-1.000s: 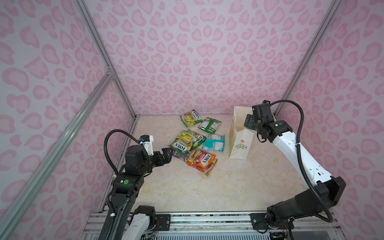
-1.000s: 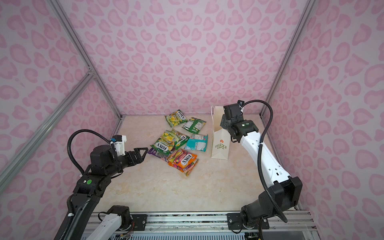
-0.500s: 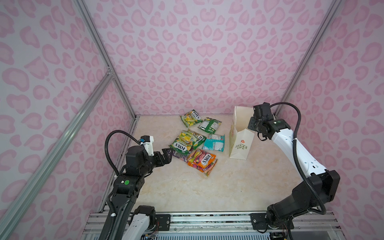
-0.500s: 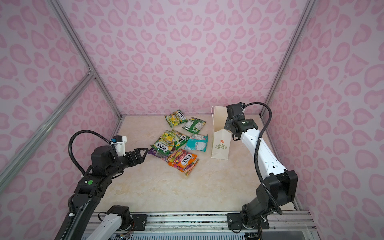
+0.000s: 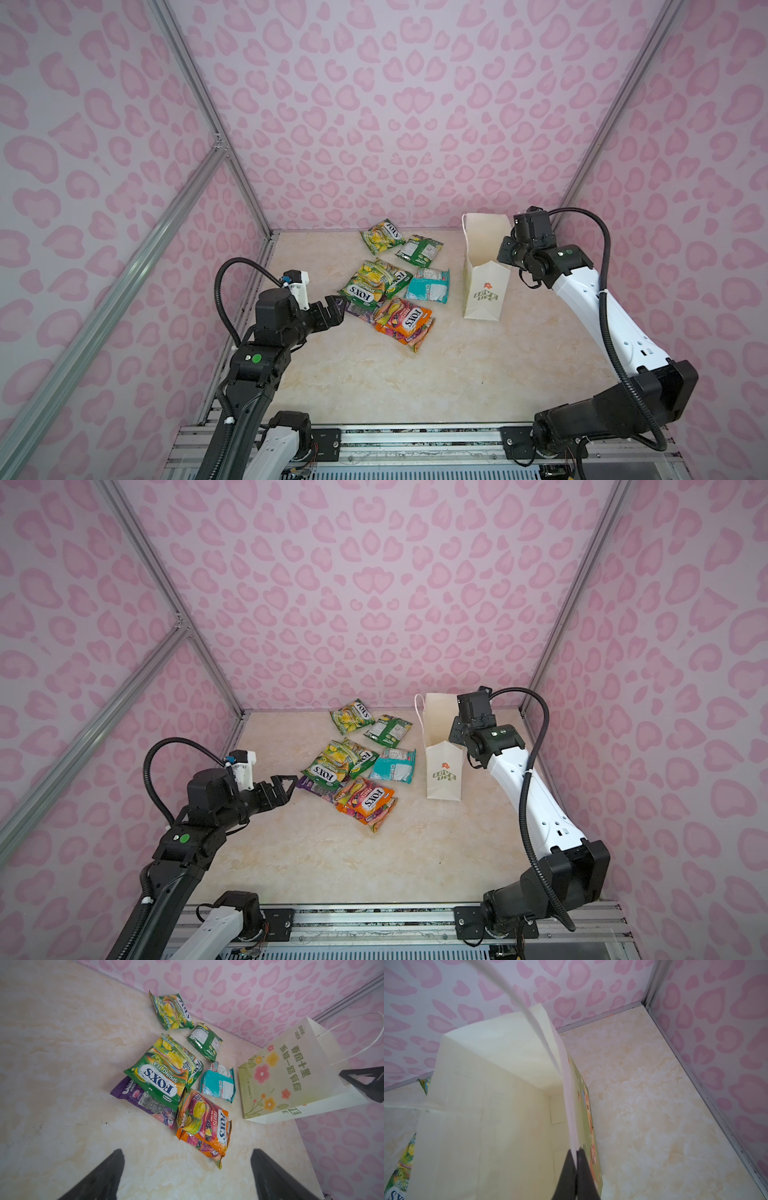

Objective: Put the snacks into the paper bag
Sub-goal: 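Grasp the paper bag rim with the right gripper while left hovers over candy, then lower the left gripper onto the green Fox's Spring Tea bag and grasp it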

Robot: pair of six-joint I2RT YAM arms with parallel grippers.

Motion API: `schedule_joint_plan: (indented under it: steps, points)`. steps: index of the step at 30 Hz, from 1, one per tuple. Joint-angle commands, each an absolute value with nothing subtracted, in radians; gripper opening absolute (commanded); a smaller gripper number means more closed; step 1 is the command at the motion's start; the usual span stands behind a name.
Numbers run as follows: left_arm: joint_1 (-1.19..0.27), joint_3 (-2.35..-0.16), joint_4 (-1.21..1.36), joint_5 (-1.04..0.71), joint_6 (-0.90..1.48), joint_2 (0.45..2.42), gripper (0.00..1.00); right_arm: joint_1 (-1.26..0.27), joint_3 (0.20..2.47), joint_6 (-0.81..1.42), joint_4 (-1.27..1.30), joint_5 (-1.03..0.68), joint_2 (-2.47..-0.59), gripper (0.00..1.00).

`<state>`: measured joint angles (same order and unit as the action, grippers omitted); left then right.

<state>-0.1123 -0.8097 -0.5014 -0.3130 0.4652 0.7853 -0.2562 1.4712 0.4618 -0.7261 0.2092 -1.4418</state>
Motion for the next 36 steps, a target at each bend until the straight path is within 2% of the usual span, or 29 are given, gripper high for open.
schedule_joint_plan:
  steps: [1,11,16,21,27,31,36]
  points:
    - [-0.112,-0.819,-0.511,-0.342,0.496,0.809,0.98,-0.258,1.437,0.469,-0.738,0.159,-1.419,0.00]
    - [-0.112,-0.774,-0.428,-0.382,0.596,0.885,0.98,-0.267,1.331,0.487,-0.762,0.103,-1.276,0.00]
    - [-0.112,-0.755,-0.354,-0.396,0.651,0.950,0.98,-0.270,1.283,0.494,-0.760,0.049,-1.266,0.00]
    - [-0.113,-0.797,-0.303,-0.410,0.662,1.082,1.00,-0.272,1.246,0.494,-0.738,-0.004,-1.242,0.00]
    - [-0.112,-0.857,-0.288,-0.302,0.716,1.271,0.97,-0.275,1.209,0.491,-0.725,-0.023,-1.210,0.00]
    - [-0.111,-0.872,-0.195,-0.346,0.790,1.387,0.91,-0.274,1.194,0.483,-0.718,-0.018,-1.186,0.00]
    - [-0.101,-0.915,-0.159,-0.292,0.818,1.497,0.88,-0.274,1.191,0.476,-0.708,-0.036,-1.171,0.00]
